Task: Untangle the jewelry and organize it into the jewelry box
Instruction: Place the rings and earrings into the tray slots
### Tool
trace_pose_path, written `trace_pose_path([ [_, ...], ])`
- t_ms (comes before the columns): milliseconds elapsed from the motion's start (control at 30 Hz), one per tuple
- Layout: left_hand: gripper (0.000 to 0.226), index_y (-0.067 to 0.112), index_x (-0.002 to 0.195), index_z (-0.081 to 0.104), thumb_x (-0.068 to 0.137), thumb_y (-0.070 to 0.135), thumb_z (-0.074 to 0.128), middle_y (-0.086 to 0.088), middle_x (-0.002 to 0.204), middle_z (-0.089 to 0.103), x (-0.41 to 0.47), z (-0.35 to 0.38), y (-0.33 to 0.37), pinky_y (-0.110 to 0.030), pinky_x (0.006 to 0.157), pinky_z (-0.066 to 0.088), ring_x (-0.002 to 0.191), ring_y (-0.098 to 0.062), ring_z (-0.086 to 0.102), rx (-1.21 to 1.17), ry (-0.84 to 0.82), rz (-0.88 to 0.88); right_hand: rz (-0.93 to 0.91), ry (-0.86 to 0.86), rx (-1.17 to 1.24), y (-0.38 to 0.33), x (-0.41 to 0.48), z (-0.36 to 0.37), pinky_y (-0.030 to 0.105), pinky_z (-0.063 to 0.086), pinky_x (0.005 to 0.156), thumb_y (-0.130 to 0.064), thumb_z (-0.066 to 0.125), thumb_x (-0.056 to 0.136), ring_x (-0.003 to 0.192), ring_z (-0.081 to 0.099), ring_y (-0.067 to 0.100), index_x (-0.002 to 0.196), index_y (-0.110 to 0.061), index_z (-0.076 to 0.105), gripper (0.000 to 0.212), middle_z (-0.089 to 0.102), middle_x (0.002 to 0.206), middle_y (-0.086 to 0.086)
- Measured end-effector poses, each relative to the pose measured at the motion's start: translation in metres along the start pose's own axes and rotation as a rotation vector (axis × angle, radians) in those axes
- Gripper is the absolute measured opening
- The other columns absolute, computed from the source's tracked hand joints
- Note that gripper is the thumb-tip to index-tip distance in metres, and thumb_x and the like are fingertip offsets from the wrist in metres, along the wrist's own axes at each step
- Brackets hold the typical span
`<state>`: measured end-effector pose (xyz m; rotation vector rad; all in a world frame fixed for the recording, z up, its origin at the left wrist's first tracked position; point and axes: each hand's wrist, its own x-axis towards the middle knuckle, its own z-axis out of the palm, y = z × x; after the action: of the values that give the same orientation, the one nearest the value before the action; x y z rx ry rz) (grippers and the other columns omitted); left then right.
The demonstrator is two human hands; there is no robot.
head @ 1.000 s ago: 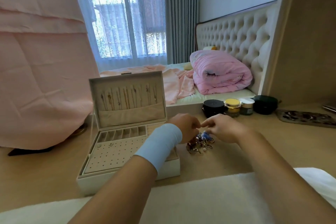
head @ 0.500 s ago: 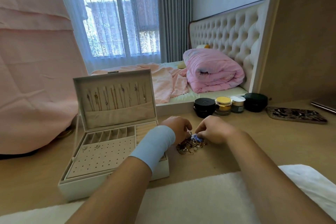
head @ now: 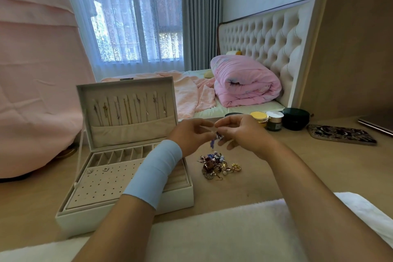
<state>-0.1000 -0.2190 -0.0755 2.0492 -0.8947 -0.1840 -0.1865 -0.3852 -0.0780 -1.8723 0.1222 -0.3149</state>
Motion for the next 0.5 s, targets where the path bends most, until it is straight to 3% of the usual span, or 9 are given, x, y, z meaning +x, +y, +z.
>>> trace_pose_path([
  [133, 0.023, 0.015, 0.109, 0.07, 0.086, 0.017, 0.072, 0.0, 0.082, 0.075, -0.004, -0.004, 0.0, -0.025, 0.071, 0.059, 0.073, -0.011, 0.071, -0.091, -0.032, -0.015, -0.027, 0.025, 0.142, 0.001, 0.0, 0.008, 0.032, 0.061, 0.062, -0.008, 0.075, 0.089, 0.079, 0.076, 0.025, 0.107, -0.006, 0.068, 0.02, 0.077, 0.091, 0.012],
  [233, 0.017, 0.017, 0.105, 0.073, 0.088, 0.017, 0.068, -0.002, 0.079, 0.075, -0.004, -0.006, -0.004, -0.031, 0.074, 0.061, 0.074, -0.015, 0.071, 0.021, -0.007, -0.033, 0.023, 0.011, 0.131, 0.01, 0.002, 0.013, 0.031, 0.06, 0.059, -0.012, 0.071, 0.093, 0.081, 0.076, 0.028, 0.112, -0.008, 0.067, 0.02, 0.076, 0.098, 0.012],
  [300, 0.013, 0.02, 0.096, 0.076, 0.088, 0.018, 0.065, 0.002, 0.076, 0.073, -0.003, -0.009, -0.006, -0.037, 0.078, 0.06, 0.076, -0.019, 0.07, 0.101, 0.023, -0.04, 0.032, 0.045, -0.104, 0.021, 0.003, 0.015, 0.027, 0.058, 0.057, -0.014, 0.065, 0.098, 0.076, 0.076, 0.023, 0.113, -0.015, 0.068, 0.016, 0.074, 0.103, 0.006],
  [400, 0.011, 0.024, 0.087, 0.074, 0.088, 0.02, 0.064, 0.003, 0.079, 0.071, -0.004, -0.014, -0.004, -0.037, 0.08, 0.057, 0.08, -0.022, 0.067, 0.128, 0.064, -0.039, 0.01, 0.03, -0.568, 0.035, 0.007, 0.016, 0.032, 0.059, 0.084, -0.018, 0.063, 0.099, 0.089, 0.069, 0.007, 0.11, -0.035, 0.072, 0.022, 0.071, 0.11, -0.013],
  [500, 0.012, 0.018, 0.086, 0.073, 0.089, 0.02, 0.062, -0.002, 0.082, 0.071, -0.005, -0.016, -0.002, -0.037, 0.078, 0.056, 0.082, -0.024, 0.067, 0.121, 0.087, -0.026, 0.055, -0.095, -0.74, 0.034, 0.008, 0.021, 0.034, 0.055, 0.093, -0.018, 0.063, 0.098, 0.103, 0.063, 0.007, 0.115, -0.043, 0.071, 0.031, 0.066, 0.121, -0.016],
])
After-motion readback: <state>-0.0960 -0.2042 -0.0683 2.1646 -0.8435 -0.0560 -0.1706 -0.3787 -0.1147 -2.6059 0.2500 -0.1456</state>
